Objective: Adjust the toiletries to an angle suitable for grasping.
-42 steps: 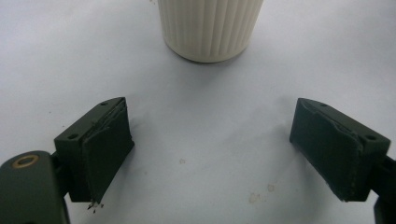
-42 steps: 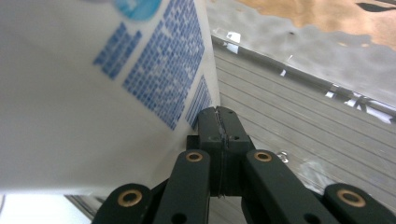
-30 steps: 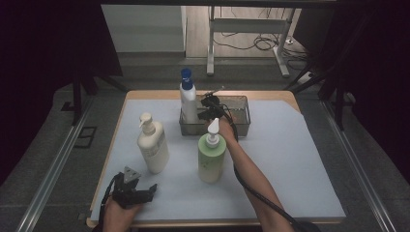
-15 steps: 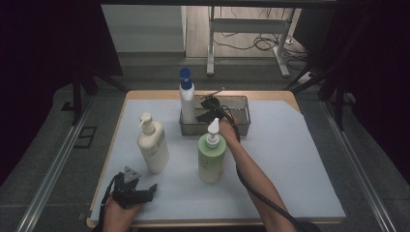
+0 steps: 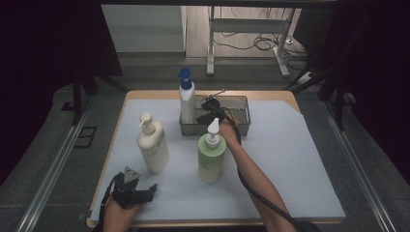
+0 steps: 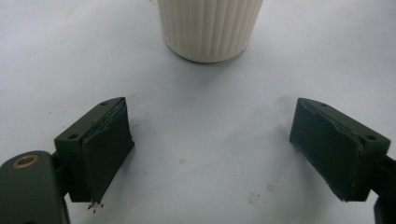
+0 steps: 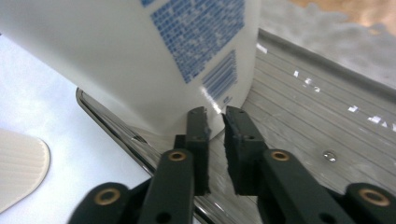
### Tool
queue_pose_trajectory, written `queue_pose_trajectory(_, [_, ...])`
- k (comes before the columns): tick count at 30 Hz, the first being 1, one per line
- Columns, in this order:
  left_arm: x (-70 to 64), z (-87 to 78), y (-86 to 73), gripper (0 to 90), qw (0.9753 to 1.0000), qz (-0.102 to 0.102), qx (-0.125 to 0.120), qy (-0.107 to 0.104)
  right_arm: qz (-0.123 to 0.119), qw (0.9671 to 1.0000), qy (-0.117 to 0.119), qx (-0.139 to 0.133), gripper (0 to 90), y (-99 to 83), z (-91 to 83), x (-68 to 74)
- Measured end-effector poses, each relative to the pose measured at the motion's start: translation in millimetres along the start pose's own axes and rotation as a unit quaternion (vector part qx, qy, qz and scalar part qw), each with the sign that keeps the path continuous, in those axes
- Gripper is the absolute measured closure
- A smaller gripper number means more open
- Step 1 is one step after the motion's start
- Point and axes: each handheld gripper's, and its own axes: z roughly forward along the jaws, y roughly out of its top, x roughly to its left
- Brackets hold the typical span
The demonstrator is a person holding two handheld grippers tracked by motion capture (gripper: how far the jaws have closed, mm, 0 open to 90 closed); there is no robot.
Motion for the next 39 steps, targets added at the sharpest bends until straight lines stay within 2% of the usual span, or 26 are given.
queue_pose_trajectory(2, [0.0, 0.0, 0.0, 12.1, 1.0, 0.0, 0.0, 0.0, -0.014, 0.9998, -0.011, -0.003, 69.2, -0.8, -3.8, -1.8])
queue_pose_trajectory(3, [0.0, 0.0, 0.0, 12.1, 1.0, 0.0, 0.0, 0.0, -0.014, 0.9998, -0.011, -0.003, 69.2, -0.8, -3.8, -1.8])
queue_pose_trajectory(4, [-0.1, 0.1, -0.1, 12.1, 1.0, 0.0, -0.001, 0.0, -0.018, 0.9997, -0.01, -0.012, 62.0, -1.9, -10.0, -4.3])
queue_pose_trajectory(7, [0.0, 0.0, 0.0, 12.1, 1.0, 0.0, 0.0, 0.0, -0.026, 0.9995, -0.003, -0.017, 56.0, -3.6, -15.6, -6.3])
queue_pose_trajectory(10, [0.0, 0.0, 0.0, 12.1, 1.0, 0.0, 0.0, 0.0, -0.039, 0.9988, -0.007, -0.027, 49.9, -5.2, -23.6, -7.7])
queue_pose_trajectory(14, [0.0, 0.0, 0.0, 12.1, 1.0, 0.0, 0.0, 0.0, -0.046, 0.998, 0.007, -0.042, 44.7, -7.7, -34.9, -9.4])
queue_pose_trajectory(16, [-0.1, 0.1, -0.1, 12.1, 1.0, 0.0, 0.0, 0.0, -0.048, 0.998, 0.008, -0.041, 44.0, -8.2, -36.4, -9.5])
queue_pose_trajectory(17, [-0.2, 0.1, -0.1, 12.1, 1.0, 0.0, -0.001, 0.001, -0.06, 0.9974, 0.009, -0.038, 41.8, -9.9, -40.0, -9.0])
queue_pose_trajectory(21, [-0.1, 0.0, -0.2, 12.1, 1.0, -0.001, 0.0, 0.0, -0.074, 0.9964, 0.013, -0.039, 37.0, -13.5, -45.1, -6.1])
queue_pose_trajectory(32, [-0.2, 0.2, -0.5, 12.1, 1.0, -0.001, -0.002, 0.0, -0.078, 0.9955, 0.009, -0.053, 20.3, -23.4, -59.1, -9.0])
queue_pose_trajectory(35, [-0.3, 0.1, -0.6, 12.1, 1.0, -0.001, -0.002, 0.001, -0.092, 0.994, -0.002, -0.06, 13.2, -29.4, -63.8, -12.0])
queue_pose_trajectory(39, [-0.3, 0.1, -0.6, 12.1, 1.0, -0.002, -0.003, 0.0, -0.104, 0.9924, -0.011, -0.065, 10.5, -35.4, -68.7, -17.2])
